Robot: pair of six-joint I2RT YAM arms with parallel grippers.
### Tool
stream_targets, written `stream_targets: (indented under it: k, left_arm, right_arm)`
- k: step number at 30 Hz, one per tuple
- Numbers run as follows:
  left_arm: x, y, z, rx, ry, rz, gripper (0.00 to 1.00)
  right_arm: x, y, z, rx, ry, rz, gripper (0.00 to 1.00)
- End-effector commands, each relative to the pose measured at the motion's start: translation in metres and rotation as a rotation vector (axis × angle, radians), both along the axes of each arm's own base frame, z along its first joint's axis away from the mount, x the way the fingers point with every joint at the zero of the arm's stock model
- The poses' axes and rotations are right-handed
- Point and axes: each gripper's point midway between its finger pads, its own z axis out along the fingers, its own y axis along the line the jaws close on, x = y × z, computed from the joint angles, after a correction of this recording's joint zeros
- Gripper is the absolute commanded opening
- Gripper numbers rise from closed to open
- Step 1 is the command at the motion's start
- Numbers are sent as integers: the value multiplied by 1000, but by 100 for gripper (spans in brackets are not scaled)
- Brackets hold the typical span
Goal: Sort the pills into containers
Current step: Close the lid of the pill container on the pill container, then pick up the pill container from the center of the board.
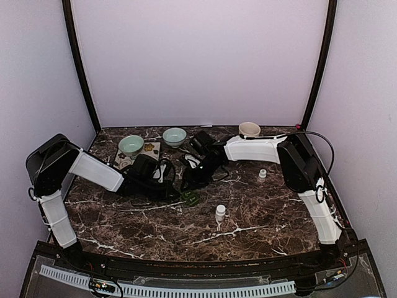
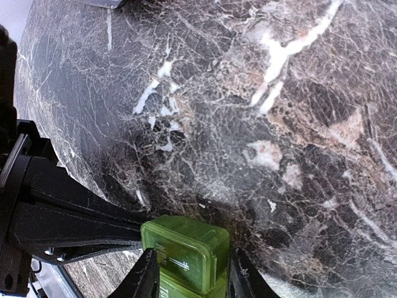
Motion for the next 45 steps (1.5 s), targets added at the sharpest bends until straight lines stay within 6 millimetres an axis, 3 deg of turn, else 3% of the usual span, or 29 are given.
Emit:
stream_targets:
  k: [1,6,12,24,37,45]
  left_arm:
    - [4,-4,4,-15,-19,-12,0]
    - [3,-4,4,-19,-20,-11,0]
    - [5,-4,5,-9,-27,-15,0]
    - [3,5,11,22,-46,-2,0]
    - [-3,15,16,30,-53,25,0]
    - [-6,21,24,33,-65,40,0]
  right_arm:
    - [-27,-11,-53,-151,40,47,36]
    - [-29,-15,-59,-174,41,49,35]
    - [-24,-13,-49,-150,31,38,38]
    - [14,-9,12,58,-30,-58,50]
    - [24,-24,17,11,-109,-65,50]
    - [21,-31,34,-62,-263,-42,51]
